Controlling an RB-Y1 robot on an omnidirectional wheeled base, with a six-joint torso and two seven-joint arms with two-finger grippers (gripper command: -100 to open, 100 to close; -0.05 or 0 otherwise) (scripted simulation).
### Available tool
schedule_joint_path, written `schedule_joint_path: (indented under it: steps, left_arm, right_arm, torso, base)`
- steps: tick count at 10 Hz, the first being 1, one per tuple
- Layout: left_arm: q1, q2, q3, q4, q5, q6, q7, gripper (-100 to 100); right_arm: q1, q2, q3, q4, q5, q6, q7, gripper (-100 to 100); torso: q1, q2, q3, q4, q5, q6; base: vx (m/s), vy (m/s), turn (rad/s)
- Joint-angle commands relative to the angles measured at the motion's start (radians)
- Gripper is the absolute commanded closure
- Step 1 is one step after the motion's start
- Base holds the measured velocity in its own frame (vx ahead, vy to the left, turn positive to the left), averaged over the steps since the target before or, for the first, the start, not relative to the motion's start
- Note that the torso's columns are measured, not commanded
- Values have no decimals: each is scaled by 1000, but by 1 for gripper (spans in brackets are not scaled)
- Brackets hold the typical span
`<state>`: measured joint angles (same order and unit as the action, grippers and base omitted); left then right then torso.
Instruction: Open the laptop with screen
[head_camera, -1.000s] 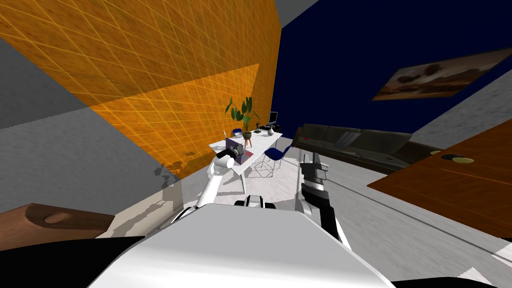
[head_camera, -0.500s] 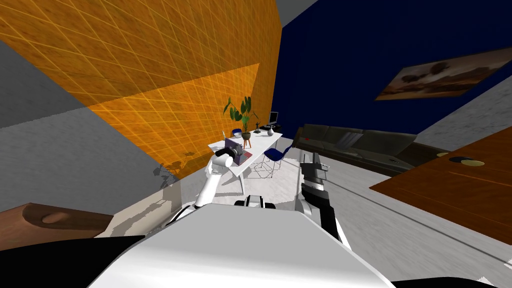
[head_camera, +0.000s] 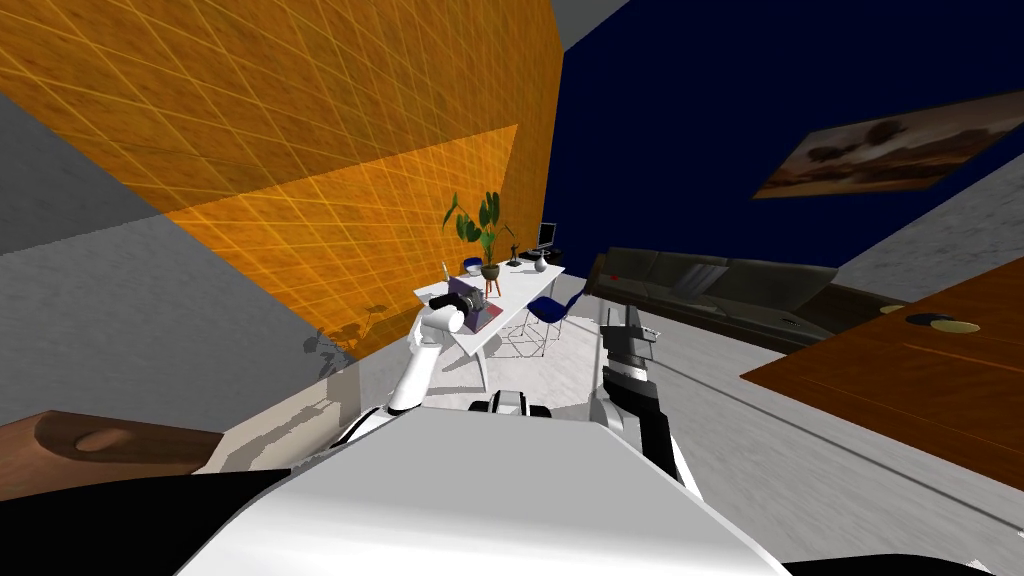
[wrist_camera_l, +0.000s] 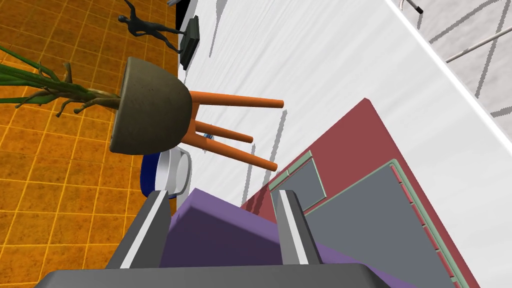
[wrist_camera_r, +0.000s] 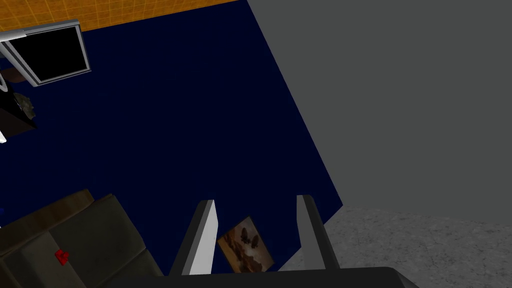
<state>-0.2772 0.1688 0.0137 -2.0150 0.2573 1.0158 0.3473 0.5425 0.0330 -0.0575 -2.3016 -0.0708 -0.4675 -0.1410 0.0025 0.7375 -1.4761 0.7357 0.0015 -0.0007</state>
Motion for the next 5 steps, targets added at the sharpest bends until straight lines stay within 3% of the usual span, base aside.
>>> schedule_joint_path:
  steps: [1, 5]
  left_arm:
    - [-3, 25, -3, -23, -3, 72, 0, 100]
    - [-6, 51, -6, -45, -5, 178, 0, 100]
  right_arm:
    - [0, 0, 0, 0, 0, 0, 0, 0]
    - [0, 0, 0, 0, 0, 0, 0, 0]
  torso:
    - [-2, -2, -1, 1, -1, 0]
    - [-4, -4, -2, -2, -1, 3]
  base:
    - [89, -60, -17]
    - [63, -42, -9]
